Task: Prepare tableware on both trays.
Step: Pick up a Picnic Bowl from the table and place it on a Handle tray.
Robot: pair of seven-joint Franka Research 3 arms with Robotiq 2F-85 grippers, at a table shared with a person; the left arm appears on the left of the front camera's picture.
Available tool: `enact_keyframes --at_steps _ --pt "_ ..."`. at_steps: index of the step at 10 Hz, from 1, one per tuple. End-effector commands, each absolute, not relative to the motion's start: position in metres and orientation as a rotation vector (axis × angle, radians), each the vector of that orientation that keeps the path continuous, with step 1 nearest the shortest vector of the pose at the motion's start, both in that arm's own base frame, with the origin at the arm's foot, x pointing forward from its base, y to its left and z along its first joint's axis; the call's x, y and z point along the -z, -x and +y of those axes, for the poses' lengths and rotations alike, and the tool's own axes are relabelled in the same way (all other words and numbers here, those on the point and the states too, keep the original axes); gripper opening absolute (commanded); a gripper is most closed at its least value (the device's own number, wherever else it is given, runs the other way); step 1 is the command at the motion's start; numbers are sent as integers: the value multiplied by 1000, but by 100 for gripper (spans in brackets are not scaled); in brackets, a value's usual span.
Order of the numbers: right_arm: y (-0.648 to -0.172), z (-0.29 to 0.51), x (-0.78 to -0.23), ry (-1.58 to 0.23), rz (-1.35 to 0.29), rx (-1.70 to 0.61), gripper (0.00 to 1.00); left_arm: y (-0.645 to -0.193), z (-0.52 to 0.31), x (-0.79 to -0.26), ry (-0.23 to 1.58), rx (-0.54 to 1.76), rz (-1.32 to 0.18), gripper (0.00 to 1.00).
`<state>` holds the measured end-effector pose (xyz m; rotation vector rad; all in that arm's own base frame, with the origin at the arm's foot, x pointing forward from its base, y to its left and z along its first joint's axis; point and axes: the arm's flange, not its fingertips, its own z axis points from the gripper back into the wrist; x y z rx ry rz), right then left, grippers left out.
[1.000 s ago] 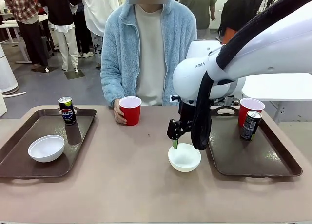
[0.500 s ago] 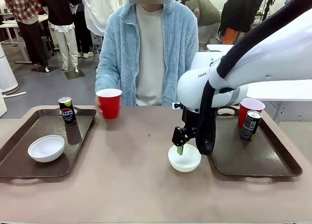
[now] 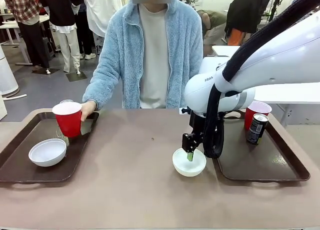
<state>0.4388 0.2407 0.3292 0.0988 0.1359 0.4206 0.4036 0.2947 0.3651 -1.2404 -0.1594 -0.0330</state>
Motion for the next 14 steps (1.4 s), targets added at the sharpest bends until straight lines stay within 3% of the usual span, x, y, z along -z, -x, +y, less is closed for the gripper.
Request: enact_keyframes --at_steps 1,2,7,11,14 --pt "-444 238 -331 -96 113 -438 38 -401 296 -366 1236 43 -165 92" --pt "-444 237 -332 -97 109 -441 0 -401 296 -366 1236 43 -165 92" --pt "-438 234 -340 -78 86 -459 0 -401 296 -366 1236 43 -165 92" --pt "-386 223 -403 -57 60 -463 0 -401 296 -366 1236 43 -165 92" --pt "-354 173 -394 -58 89 -355 0 -401 296 -366 1236 43 -165 92"
